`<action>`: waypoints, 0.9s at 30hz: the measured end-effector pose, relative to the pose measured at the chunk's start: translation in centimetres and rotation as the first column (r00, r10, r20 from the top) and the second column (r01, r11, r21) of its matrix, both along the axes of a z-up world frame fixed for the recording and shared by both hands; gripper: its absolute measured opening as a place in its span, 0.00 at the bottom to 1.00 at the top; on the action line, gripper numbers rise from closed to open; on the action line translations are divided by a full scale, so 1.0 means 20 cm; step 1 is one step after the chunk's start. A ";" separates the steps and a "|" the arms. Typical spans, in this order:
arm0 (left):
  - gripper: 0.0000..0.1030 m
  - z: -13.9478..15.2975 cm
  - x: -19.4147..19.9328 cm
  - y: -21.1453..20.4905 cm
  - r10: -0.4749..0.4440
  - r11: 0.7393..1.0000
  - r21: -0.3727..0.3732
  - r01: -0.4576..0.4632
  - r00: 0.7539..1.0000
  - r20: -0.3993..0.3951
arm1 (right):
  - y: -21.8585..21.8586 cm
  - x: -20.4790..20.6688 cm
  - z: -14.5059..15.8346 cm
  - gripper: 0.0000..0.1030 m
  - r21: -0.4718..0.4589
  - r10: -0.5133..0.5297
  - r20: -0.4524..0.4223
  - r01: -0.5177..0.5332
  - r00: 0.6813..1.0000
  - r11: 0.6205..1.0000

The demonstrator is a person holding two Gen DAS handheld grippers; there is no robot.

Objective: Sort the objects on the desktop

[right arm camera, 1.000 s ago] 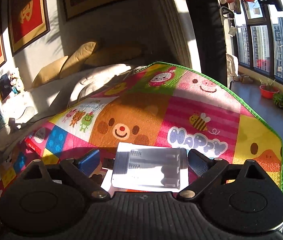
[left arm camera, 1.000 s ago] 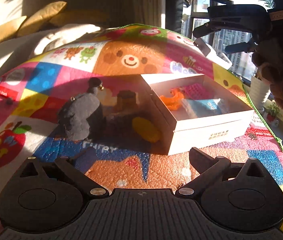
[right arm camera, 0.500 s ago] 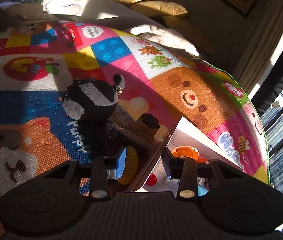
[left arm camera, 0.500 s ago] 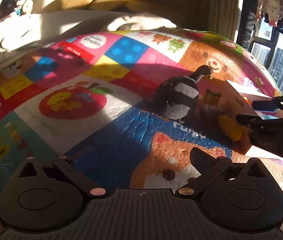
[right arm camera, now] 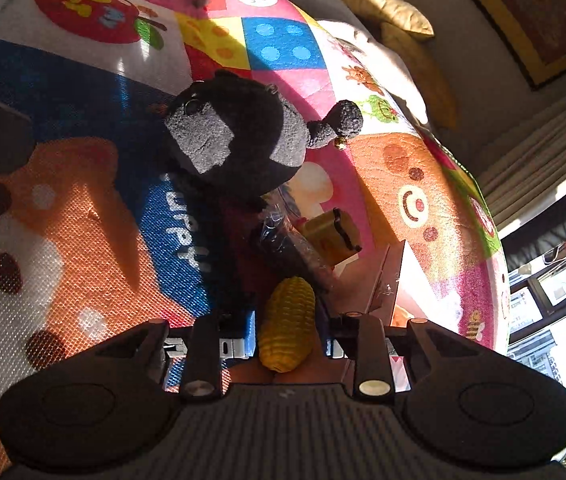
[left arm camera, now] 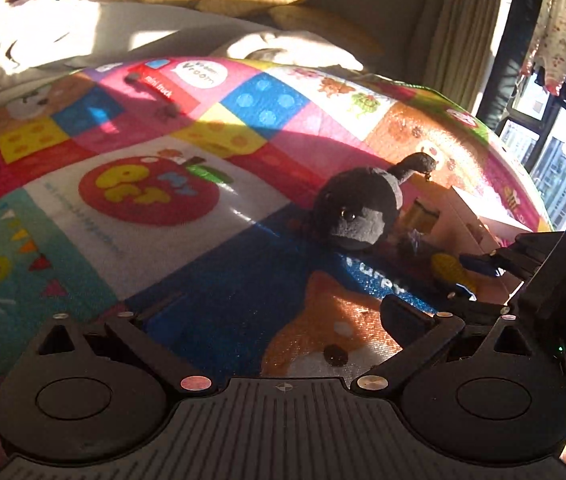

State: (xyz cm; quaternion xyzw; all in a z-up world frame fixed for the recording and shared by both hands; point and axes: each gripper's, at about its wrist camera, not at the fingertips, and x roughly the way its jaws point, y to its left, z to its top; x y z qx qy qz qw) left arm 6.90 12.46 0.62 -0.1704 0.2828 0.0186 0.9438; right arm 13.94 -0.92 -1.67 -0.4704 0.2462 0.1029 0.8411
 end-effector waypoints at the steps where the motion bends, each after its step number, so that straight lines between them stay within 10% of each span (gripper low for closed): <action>1: 1.00 0.00 0.00 0.00 0.001 1.000 0.003 -0.001 1.000 0.003 | -0.01 -0.02 0.02 0.26 0.021 0.004 -0.002 -0.004 1.000 1.000; 14: 1.00 0.02 -0.01 -0.05 -0.010 0.998 0.065 0.009 1.000 0.002 | -0.55 -0.60 0.36 0.26 0.458 0.039 -0.163 0.040 0.986 0.888; 18: 1.00 0.04 -0.02 -0.13 -0.050 0.987 0.154 0.048 0.999 0.012 | -0.71 -0.65 0.37 0.45 0.532 -0.032 -0.136 0.100 0.990 0.841; 25: 0.99 0.10 0.03 -0.33 -0.231 0.943 0.252 0.217 0.972 0.029 | -1.01 -0.59 0.33 0.90 0.767 -0.149 -0.196 0.246 0.969 0.593; 27: 0.81 0.12 0.08 -0.39 -0.284 0.922 0.281 0.265 0.959 0.026 | -1.08 -0.58 0.30 0.93 0.813 -0.149 -0.216 0.262 0.965 0.520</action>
